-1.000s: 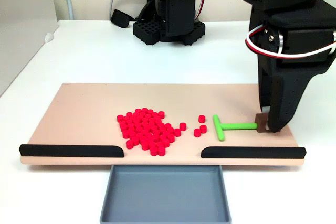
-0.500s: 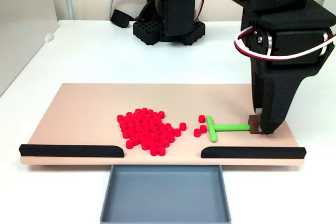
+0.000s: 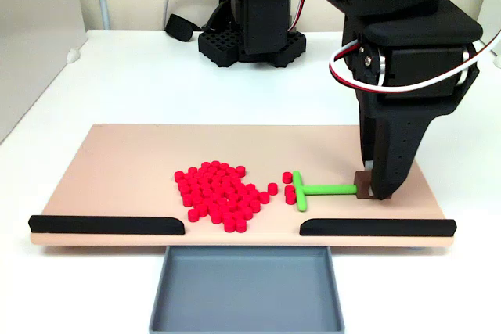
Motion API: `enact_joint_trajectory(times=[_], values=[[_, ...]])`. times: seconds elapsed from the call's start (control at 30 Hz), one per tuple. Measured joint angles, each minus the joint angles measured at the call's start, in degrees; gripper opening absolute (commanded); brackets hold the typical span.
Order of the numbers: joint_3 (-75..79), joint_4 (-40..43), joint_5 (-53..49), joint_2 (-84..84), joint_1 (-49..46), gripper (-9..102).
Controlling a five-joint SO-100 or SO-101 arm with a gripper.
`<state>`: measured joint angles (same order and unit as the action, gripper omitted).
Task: Push granules from left to the grey container
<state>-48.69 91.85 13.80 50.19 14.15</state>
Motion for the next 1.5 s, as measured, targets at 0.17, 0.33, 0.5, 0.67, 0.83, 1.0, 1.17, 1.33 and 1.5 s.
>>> enact_joint_trajectory(times=[0.17, 0.33, 0.5, 0.67, 0.83, 1.0, 1.17, 1.33, 1.5], values=[[0.00, 0.18, -1.76, 0.00, -0.53, 0], [0.00, 0.35, -3.69, 0.00, -1.23, 0], [0.00, 0.44, -6.42, 0.00, -1.76, 0], [0.00, 0.44, -9.93, 0.00, -2.20, 0], [0.00, 0.44, -13.01, 0.00, -2.55, 0], [0.09, 0.44, -16.35, -0.18, -3.08, 0], [0.09, 0.44, -19.51, -0.18, -3.34, 0], [0.09, 0.44, -21.80, -0.35, -3.34, 0], [0.09, 0.44, -23.03, -0.79, -4.22, 0]])
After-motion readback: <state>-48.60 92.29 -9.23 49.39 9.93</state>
